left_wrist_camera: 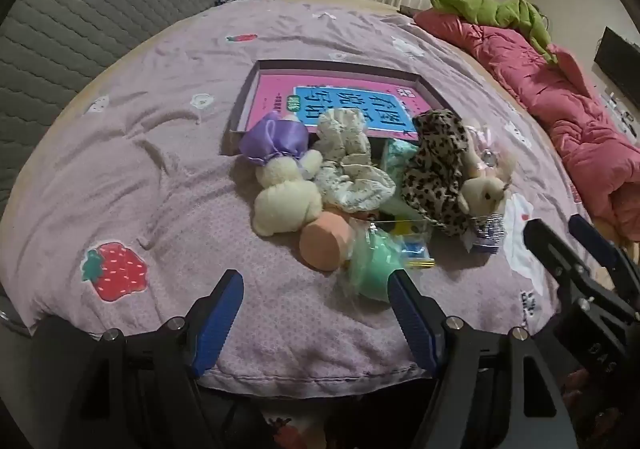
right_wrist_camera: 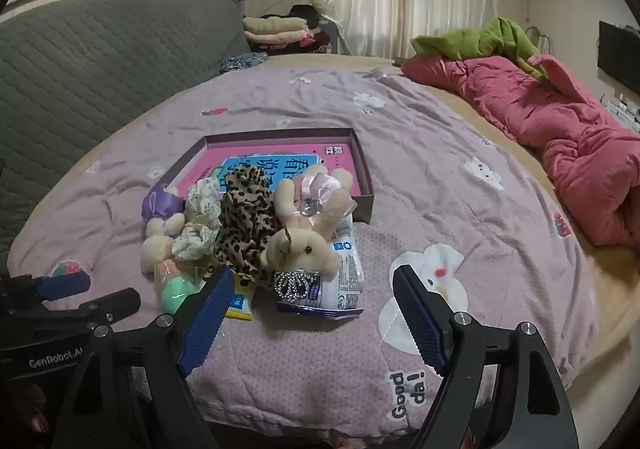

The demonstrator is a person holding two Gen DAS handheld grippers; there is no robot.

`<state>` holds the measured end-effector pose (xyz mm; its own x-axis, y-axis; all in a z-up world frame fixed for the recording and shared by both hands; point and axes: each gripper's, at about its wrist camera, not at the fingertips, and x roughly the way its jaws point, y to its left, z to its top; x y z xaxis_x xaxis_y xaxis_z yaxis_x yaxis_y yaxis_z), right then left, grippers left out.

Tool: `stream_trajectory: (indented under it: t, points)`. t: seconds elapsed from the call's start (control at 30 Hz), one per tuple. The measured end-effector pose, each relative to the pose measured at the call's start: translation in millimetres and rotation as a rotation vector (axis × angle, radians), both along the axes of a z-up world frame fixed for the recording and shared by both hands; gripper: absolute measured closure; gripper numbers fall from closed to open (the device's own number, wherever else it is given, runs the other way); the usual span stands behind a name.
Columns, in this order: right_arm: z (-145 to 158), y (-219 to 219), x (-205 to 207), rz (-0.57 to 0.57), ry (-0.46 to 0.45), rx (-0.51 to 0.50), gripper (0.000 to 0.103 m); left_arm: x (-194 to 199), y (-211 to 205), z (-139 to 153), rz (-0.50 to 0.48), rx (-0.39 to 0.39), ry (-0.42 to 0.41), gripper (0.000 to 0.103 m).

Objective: Organize soft objects

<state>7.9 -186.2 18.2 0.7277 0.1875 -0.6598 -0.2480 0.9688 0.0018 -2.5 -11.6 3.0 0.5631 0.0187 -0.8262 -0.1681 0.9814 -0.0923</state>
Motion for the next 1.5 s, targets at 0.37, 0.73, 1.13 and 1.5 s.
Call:
stream_trajectory:
  t: [0.37, 0.73, 1.13, 1.5]
  points:
    - [-2.8, 1.6, 4.1, -0.006, 0.019, 0.000, 0.021, 2.9, 0.0, -4.8, -0.047, -0.042, 0.001, 0.029]
    - [0.1, 2.5, 1.6, 0.009, 0.008, 0.000, 0.021, 1.7, 2.7, 1.1, -0.030, -0.031, -0.014, 0.029]
    - [0.3, 4.4, 0.0, 0.013, 0.004, 0.002, 0.021, 1.3, 3.8, 1.7, -0.021, -0.024, -0.021, 0.029]
    - [0.8, 2.1, 1.1, 0.009, 0.006, 0.004, 0.021, 1.7, 3.9, -0.5, -0.022, -0.027, -0.014, 0.029]
